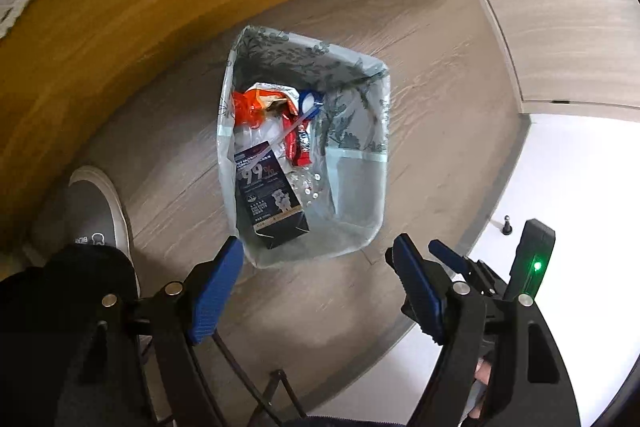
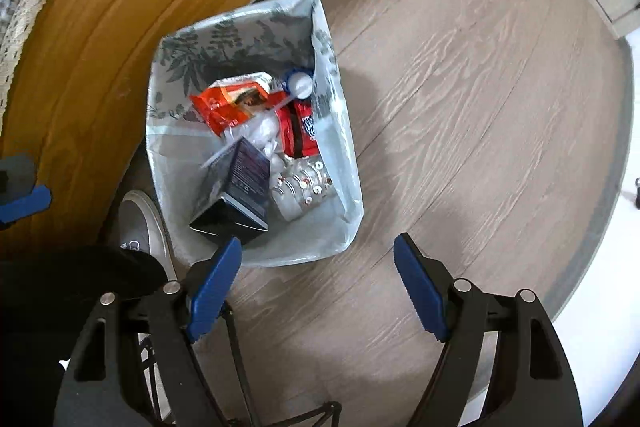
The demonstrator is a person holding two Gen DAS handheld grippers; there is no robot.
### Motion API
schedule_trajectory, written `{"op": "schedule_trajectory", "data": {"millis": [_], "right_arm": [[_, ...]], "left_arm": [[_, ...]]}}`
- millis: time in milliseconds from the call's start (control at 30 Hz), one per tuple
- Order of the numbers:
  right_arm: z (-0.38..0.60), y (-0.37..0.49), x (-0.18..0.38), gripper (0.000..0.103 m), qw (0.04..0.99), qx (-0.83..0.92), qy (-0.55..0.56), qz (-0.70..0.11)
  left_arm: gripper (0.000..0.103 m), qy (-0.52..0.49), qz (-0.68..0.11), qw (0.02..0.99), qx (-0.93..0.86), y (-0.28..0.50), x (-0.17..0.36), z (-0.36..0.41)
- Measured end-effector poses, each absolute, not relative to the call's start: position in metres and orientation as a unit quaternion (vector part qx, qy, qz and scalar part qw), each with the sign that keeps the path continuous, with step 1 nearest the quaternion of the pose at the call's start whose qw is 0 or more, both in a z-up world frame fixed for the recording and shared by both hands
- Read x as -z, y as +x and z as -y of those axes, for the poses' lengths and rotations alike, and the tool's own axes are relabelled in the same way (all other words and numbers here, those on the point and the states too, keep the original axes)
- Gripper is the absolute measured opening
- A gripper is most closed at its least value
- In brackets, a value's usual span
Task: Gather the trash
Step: 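Turn both open grippers back toward the bed, then grasp a clear plastic bag with the left gripper while the right grasps white tissue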
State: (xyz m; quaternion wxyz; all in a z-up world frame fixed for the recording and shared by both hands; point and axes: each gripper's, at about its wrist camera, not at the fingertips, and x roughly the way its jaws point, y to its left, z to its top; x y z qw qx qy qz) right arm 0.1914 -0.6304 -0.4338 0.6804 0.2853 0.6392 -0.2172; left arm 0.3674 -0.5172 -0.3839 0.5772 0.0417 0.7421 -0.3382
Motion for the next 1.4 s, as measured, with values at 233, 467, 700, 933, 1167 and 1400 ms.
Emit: {"op": "schedule_trajectory", "data": {"millis": [233, 467, 700, 933, 1167, 1400], "right_arm": [[0.625, 0.196, 0.394, 0.075, 0.694, 0.244, 0.262, -0.624], [0.613, 0.224, 0.326, 0.075, 0.735, 0.261, 0.22, -0.586], [0.558, 0.297, 0.237, 0.075, 0.818, 0.238, 0.109, -0.513], [0.492, 0.37, 0.185, 0.075, 0.873, 0.156, 0.073, -0.456], [0.433, 0.456, 0.175, 0.075, 0.894, 0.081, 0.063, -0.436], [0.375, 0.549, 0.153, 0.075, 0.913, 0.016, 0.024, -0.407]], "left_arm": [[0.074, 0.03, -0.698, 0.606, 0.381, 0.367, 0.334, 0.499], [0.074, 0.004, -0.634, 0.663, 0.399, 0.397, 0.259, 0.459], [0.074, -0.034, -0.558, 0.739, 0.375, 0.448, 0.187, 0.376], [0.074, -0.075, -0.517, 0.796, 0.307, 0.505, 0.161, 0.286], [0.074, -0.106, -0.465, 0.838, 0.266, 0.551, 0.155, 0.204], [0.073, -0.079, -0.421, 0.869, 0.248, 0.621, 0.169, 0.168]]}}
